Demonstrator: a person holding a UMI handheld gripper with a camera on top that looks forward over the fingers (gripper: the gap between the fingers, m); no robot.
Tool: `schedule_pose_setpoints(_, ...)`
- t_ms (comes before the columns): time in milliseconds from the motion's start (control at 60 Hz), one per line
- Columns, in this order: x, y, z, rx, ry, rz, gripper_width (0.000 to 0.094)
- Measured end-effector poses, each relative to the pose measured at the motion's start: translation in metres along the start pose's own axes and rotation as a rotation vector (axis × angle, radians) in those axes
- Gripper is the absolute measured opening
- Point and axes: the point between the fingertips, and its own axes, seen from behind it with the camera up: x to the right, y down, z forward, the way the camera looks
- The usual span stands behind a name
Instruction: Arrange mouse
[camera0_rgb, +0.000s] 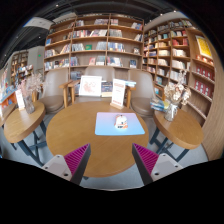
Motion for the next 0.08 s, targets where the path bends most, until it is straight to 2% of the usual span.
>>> schedule_pose_setpoints(83,-0.0062,0.0022,-0.0044,0.002,-0.021,0.011,0.0856)
